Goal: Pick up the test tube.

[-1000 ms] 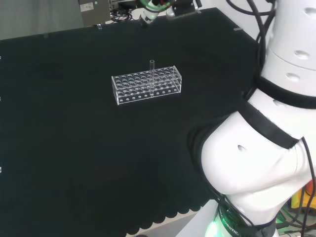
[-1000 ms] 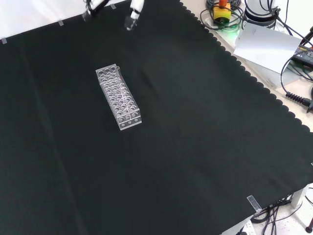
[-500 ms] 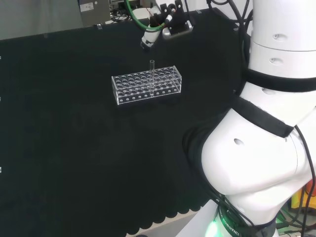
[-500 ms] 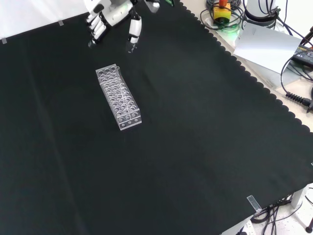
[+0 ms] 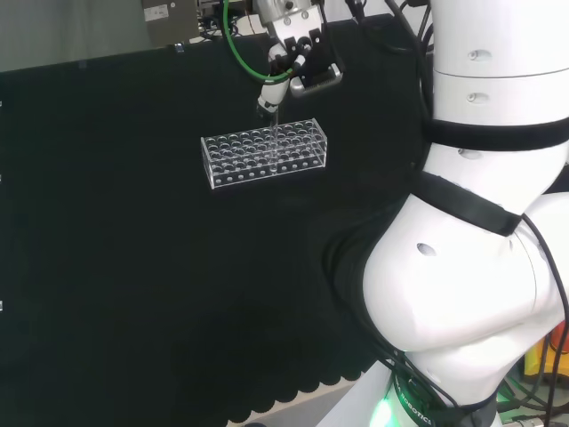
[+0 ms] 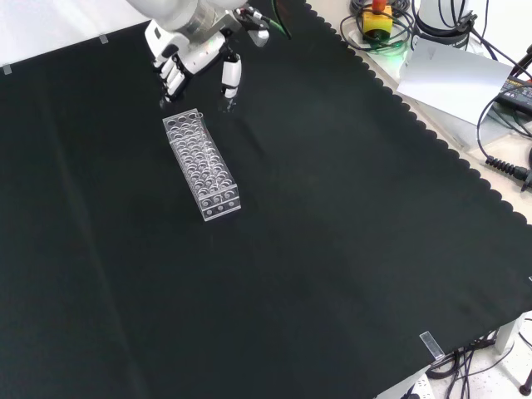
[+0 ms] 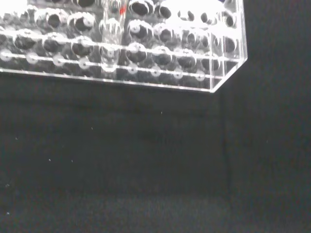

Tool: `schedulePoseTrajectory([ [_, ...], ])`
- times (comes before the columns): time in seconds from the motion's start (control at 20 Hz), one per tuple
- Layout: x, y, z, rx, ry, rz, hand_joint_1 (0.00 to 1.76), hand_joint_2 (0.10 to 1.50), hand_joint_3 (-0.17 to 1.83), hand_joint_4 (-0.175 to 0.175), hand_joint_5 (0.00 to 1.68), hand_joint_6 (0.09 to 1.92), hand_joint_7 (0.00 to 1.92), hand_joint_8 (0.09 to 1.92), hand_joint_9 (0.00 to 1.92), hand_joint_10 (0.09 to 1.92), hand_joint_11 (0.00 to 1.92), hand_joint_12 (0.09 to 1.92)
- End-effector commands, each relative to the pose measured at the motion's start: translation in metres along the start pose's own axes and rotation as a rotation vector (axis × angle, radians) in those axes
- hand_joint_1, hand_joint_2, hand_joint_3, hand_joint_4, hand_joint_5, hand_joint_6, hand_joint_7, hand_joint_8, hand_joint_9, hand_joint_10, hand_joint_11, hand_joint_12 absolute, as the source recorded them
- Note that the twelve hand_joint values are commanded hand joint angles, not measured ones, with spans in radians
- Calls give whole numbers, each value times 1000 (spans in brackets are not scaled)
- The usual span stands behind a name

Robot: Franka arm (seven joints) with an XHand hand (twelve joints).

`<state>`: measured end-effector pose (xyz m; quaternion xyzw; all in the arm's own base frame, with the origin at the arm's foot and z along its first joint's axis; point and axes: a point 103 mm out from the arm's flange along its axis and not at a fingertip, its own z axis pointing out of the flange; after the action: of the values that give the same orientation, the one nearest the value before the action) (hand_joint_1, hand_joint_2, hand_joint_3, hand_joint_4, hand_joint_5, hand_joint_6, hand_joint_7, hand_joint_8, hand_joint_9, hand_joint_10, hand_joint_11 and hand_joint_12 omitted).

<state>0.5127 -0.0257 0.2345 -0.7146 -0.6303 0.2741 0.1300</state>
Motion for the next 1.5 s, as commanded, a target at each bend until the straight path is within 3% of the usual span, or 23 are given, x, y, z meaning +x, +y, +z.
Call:
schedulePoseTrajectory([
  [0.05,3,19,18,25,-15,14,574,880,193,-74,342,87,446,820,289,865,0,1443],
  [0.25,5,29,26,20,-12,21,588,875,196,-72,356,87,467,824,306,864,0,1453],
  [0.5,6,37,30,-31,11,32,652,849,230,-60,424,87,581,811,409,828,4,1506],
  [1.1,15,51,34,-79,19,30,773,756,400,-56,557,111,865,756,680,718,198,1463],
  [1.5,25,55,33,-161,47,15,893,682,541,-82,731,547,1179,660,996,572,417,1375],
])
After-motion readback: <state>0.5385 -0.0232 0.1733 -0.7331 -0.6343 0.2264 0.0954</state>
